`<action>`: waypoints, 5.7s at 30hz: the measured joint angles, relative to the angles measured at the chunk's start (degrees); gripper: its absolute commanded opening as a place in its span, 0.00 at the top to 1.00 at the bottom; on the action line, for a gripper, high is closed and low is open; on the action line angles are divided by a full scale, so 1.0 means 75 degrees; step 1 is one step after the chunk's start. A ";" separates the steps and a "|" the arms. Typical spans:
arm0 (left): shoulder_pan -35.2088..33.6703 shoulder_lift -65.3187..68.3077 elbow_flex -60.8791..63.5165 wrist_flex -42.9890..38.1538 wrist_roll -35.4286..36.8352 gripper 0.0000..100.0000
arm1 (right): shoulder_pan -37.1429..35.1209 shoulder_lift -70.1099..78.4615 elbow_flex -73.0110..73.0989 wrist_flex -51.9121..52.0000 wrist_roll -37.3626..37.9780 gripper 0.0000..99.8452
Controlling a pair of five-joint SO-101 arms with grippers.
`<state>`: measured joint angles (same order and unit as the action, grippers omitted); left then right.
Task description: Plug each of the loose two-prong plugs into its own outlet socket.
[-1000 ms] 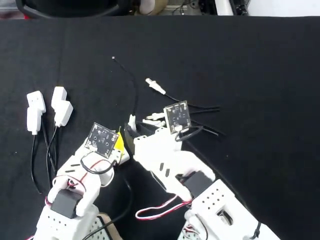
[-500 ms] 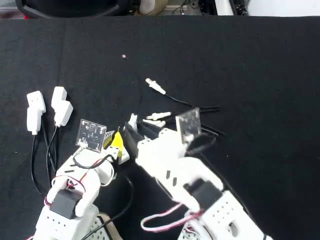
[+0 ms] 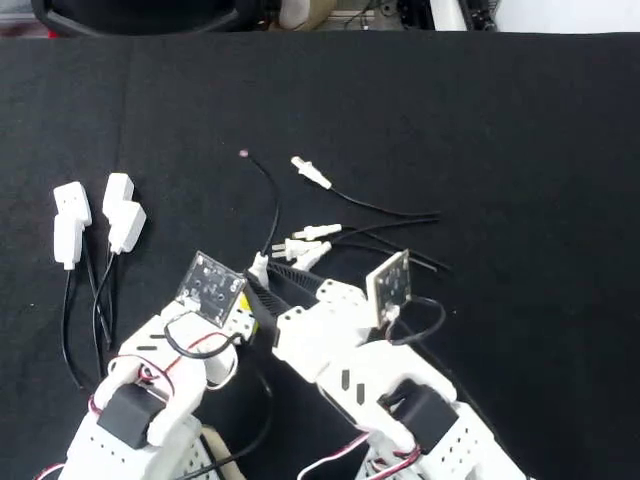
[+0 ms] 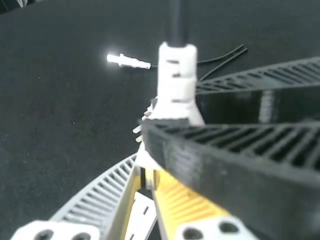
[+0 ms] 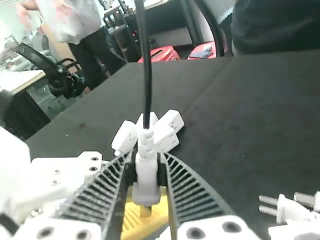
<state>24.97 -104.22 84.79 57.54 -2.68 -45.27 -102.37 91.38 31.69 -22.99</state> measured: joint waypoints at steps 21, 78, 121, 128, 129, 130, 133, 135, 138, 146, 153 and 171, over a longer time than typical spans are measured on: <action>-0.1641 0.0023 0.0023 -0.0680 0.0000 0.97 | -0.0504 0.1430 -0.1512 0.1864 0.0176 0.99; -0.7502 0.0000 0.1512 0.0574 -0.3212 0.97 | 0.0059 1.3187 -0.7818 0.3036 0.1852 0.99; -0.7150 0.0012 0.1524 0.0527 -0.3599 0.97 | 0.9201 1.1440 -0.6119 0.4278 0.7912 0.99; -0.7150 0.0012 0.1524 0.0527 -0.3599 0.97 | 1.2144 1.2554 -0.6412 0.1500 0.9588 0.99; -0.7150 0.0012 0.1524 0.0527 -0.3599 0.97 | 1.2413 1.2859 -0.6634 0.1160 0.9635 0.99; -0.7150 0.0012 0.1524 0.0527 -0.3599 0.97 | 1.2648 1.3187 -0.6916 0.0844 0.9659 0.99; -0.7150 0.0012 0.1524 0.0527 -0.3599 0.97 | 1.3163 1.4300 -0.8041 0.0363 0.9659 0.99; -0.7150 0.0012 0.1524 0.0527 -0.3599 0.97 | 1.3410 1.5109 -0.8932 0.0270 0.9659 0.99; -0.7150 0.0012 0.1524 0.0527 -0.3599 0.97 | 1.3667 1.6270 -1.0350 0.0223 0.9659 0.99; -0.7150 0.0012 0.1524 0.0527 -0.3599 0.97 | 1.3949 1.7536 -1.2589 0.1418 0.9073 0.86; -0.7150 0.0012 0.1524 0.0527 -0.3599 0.97 | 1.4007 1.7653 -1.3386 0.3106 0.8100 0.75; -0.7080 0.0012 0.1524 0.0527 -0.3622 0.97 | 1.3374 1.7453 -1.5555 0.8967 0.6998 0.84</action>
<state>-28.13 -104.13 96.22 61.49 -29.85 55.03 28.53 -25.27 98.95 29.49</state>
